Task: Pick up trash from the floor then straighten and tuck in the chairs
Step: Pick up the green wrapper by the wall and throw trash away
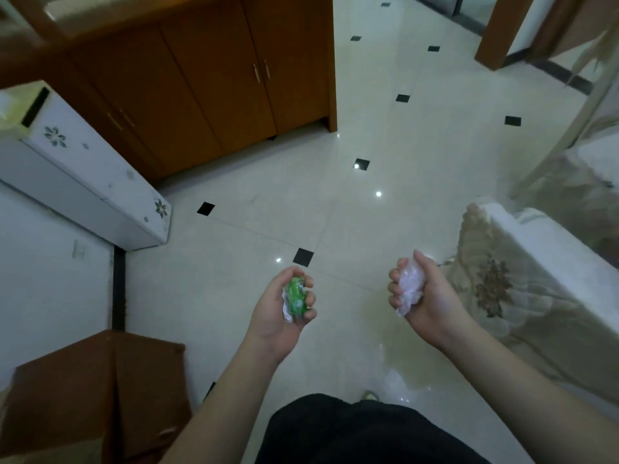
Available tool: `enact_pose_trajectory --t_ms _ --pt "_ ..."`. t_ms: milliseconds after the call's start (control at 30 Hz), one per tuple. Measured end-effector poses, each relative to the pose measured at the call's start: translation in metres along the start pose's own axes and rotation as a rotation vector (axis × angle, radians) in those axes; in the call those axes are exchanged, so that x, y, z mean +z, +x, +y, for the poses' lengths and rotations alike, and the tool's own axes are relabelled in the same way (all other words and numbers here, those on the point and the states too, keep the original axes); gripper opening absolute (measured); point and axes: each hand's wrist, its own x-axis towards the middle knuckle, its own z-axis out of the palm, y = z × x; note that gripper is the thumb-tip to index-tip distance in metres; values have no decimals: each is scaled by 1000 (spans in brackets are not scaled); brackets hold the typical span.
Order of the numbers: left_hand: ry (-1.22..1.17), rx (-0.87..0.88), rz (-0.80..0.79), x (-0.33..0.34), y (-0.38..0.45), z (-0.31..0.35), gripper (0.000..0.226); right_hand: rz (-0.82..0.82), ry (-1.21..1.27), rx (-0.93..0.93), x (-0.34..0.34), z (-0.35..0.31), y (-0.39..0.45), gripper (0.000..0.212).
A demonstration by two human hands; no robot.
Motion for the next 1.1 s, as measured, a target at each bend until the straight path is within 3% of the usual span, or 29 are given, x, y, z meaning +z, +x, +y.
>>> enact_pose_trajectory --t_ms 200,567,900,1100 --pt "3 -67 -21 19 102 49 4 176 15 -10 20 -36 88 23" --pt "143 -277 -189 89 287 165 7 398 118 -145 68 -124 223 30" --pt "258 -340 -355 224 415 197 4 458 155 -239 44 -221 319 25" --pt "331 -347 -438 354 481 193 5 502 140 -268 3 -330 358 28"
